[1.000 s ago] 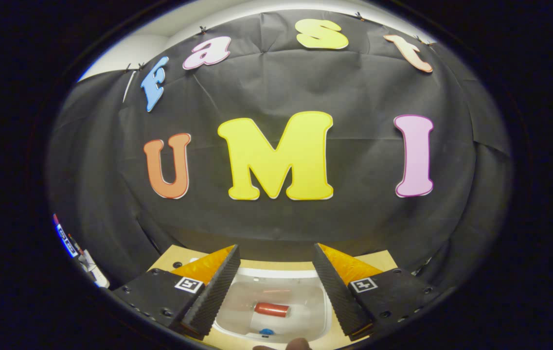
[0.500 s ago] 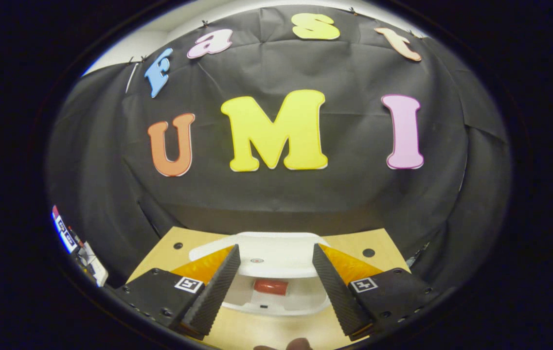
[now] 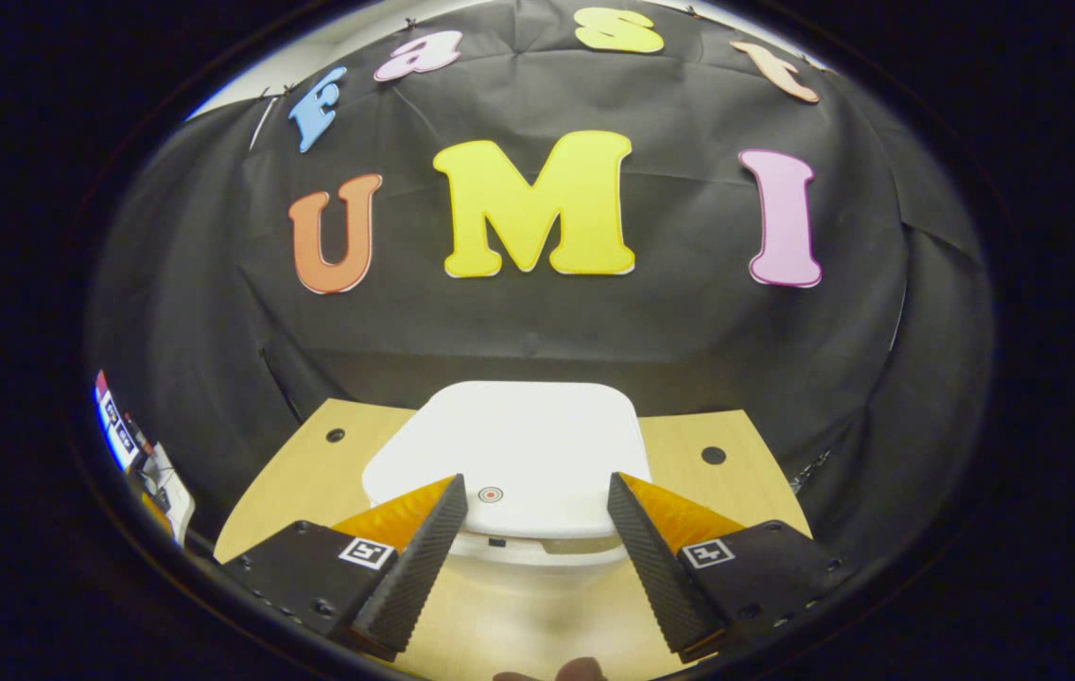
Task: Press the lid of the desktop garbage bin to open it, pick up the crumpled paper on the desktop and throw it into the bin, then pick up the pop can on the desktop and drop it into the bin, and finally close the garbage bin lid.
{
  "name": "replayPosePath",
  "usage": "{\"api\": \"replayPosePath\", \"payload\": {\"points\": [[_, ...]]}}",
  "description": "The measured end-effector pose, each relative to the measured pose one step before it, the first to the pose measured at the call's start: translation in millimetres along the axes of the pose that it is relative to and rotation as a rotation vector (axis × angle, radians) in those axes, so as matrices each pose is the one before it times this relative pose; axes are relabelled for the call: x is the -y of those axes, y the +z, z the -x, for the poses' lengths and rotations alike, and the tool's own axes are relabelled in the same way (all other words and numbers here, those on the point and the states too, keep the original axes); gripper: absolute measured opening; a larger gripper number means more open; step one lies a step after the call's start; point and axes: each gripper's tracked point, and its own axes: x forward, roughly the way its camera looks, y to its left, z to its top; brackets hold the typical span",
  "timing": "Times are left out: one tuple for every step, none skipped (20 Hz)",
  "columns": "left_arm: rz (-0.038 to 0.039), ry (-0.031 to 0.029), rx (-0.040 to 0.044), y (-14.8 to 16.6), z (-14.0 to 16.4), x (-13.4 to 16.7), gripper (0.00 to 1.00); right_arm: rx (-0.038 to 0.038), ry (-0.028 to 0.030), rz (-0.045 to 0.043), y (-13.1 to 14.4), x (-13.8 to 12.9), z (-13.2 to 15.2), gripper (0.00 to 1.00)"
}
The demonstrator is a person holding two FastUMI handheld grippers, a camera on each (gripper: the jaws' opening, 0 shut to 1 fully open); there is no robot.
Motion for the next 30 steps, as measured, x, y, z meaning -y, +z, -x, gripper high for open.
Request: {"api": "replayPosePath", "payload": {"points": [[0.00019, 0.00009, 0.00064, 1.07, 1.12, 0.78, 0.98, -0.00255, 0.00036, 0.00383, -2.57, -0.54, -1.81, 0.94], [-0.00041, 0.00008, 0.00007, -0.24, 0.04, 0.25, 0.98, -0.00188, 0.00055, 0.00545, -2.68, 0.67, -2.14, 0.94], [0.00004, -0.00060, -0.00095, -1.30, -0.88, -0.17, 0.98, -0.00292, 0.00105, 0.00637, -2.81, -0.26, -1.66, 0.94], [-0.00041, -0.00032, -0.00120, -0.57, -0.77, 1.11, 0.98, -0.00662, 0.00037, 0.00493, -4.45, -0.38, -2.10, 0.94], [0.00004, 0.00073, -0.00074, 1.27, -1.10, 0.95, 0.98, -0.00881, 0.00097, 0.00169, -4.35, -0.45, -2.15, 0.95], [0.00090, 0.00004, -0.00061, -0.73, -0.56, 0.14, 0.98, -0.00597, 0.00107, 0.00454, -4.75, 0.59, -0.62, 0.95], [0.00009, 0.00020, -0.00061, -1.83, -0.51, -0.15, 0.98, 0.00857, 0.00199, 0.00713, 0.60, -0.32, -0.42, 0.95], [-0.00082, 0.00041, -0.00155, 0.40, -0.30, 0.95, 0.98, 0.00995, 0.00112, 0.00628, 0.18, -0.58, 0.34, 0.95], [-0.00008, -0.00012, -0.00205, 0.33, -0.60, 1.88, 0.98, 0.00596, 0.00155, 0.00208, -1.04, -0.54, -2.13, 0.96], [0.00026, -0.00085, -0.00211, -1.08, -0.55, 0.86, 0.98, 0.00584, -0.00127, -0.00345, -2.22, 0.14, -0.29, 0.96], [0.00120, -0.00040, -0.00147, -0.08, -1.52, 2.06, 0.98, 0.00790, -0.00458, -0.00383, -0.76, -0.52, 0.09, 0.96], [-0.00031, -0.00181, -0.00067, 0.07, -1.26, 1.43, 0.98, 0.01032, -0.00558, 0.00717, -1.14, -0.11, -0.42, 0.96], [-0.00343, 0.00027, 0.00368, 1.53, 0.21, 1.57, 0.98, 0.00829, -0.00566, 0.01284, -0.65, -0.05, -0.69, 0.96], [-0.00358, -0.00030, 0.00554, 2.23, -0.63, 0.70, 0.98, 0.00012, -0.00420, 0.00152, -2.21, -0.01, -0.02, 0.96], [-0.00048, -0.00218, 0.00371, 1.26, -0.68, 1.62, 0.98, 0.00214, -0.00629, 0.00596, -1.24, -0.67, -1.54, 0.97], [0.00215, -0.00521, -0.00219, -0.17, -2.11, 3.13, 0.98, -0.03615, -0.00066, 0.00403, -8.90, -0.41, -0.53, 0.97], [0.00390, -0.00648, -0.00559, -2.83, -1.28, 2.70, 0.98, 0.02958, -0.00073, -0.01025, 7.31, -1.92, -0.11, 0.98], [0.00392, -0.00359, -0.00521, -2.19, -1.39, 2.61, 0.98, -0.01292, 0.00057, 0.01528, -4.72, -0.37, -1.44, 0.99], [0.00133, -0.00388, -0.00413, -0.82, -1.41, 3.46, 0.98, 0.03181, 0.00390, 0.00415, 3.80, -1.95, 0.20, 0.99], [0.00036, -0.00397, 0.00064, 0.61, -0.22, 2.85, 0.98, 0.00608, 0.00113, -0.00585, -3.37, 1.94, -1.17, 0.99], [-0.00061, -0.00545, 0.00157, 1.30, -1.51, 2.75, 0.98, 0.02150, 0.00333, -0.00975, 5.88, -0.08, 0.52, 0.99], [-0.00368, -0.00451, 0.00282, 1.03, -1.23, 1.82, 0.98, 0.00996, 0.00438, -0.00972, 0.09, -0.96, 1.75, 0.98], [-0.00233, -0.00440, 0.00433, 1.72, -2.61, 0.81, 0.98, 0.02071, 0.01000, -0.01596, 4.03, -1.62, 2.08, 0.98], [-0.00179, -0.00516, 0.00392, 2.24, -2.18, 1.97, 0.98, 0.00335, -0.00182, -0.01327, -1.55, 0.64, 0.04, 0.97], [-0.00278, -0.00441, 0.00427, 2.92, -2.61, 1.67, 0.98, 0.00320, 0.00507, -0.00846, 0.54, 0.07, 3.15, 0.97], [0.00110, -0.00288, 0.00306, 2.00, -1.78, 1.12, 0.98, 0.00342, 0.00757, -0.00357, 0.77, -0.67, 3.47, 0.96], [0.00603, -0.00343, 0.00646, 3.59, -1.95, 0.84, 0.98, 0.00137, 0.00596, 0.00069, 1.04, 1.65, 4.45, 0.95], [0.00676, -0.00690, 0.00565, 3.04, -2.43, 2.08, 0.98, 0.00710, 0.01283, 0.00332, 1.17, 0.86, 5.88, 0.95], [0.00146, -0.00611, 0.00459, 3.50, -3.39, 2.27, 0.98, 0.01520, 0.00038, 0.01038, 1.91, 7.04, 6.75, 0.94], [-0.00423, -0.00644, 0.00757, 4.19, -2.15, 2.57, 0.98, 0.02076, -0.00963, 0.01119, 1.68, 12.14, 8.65, 0.94]]}}
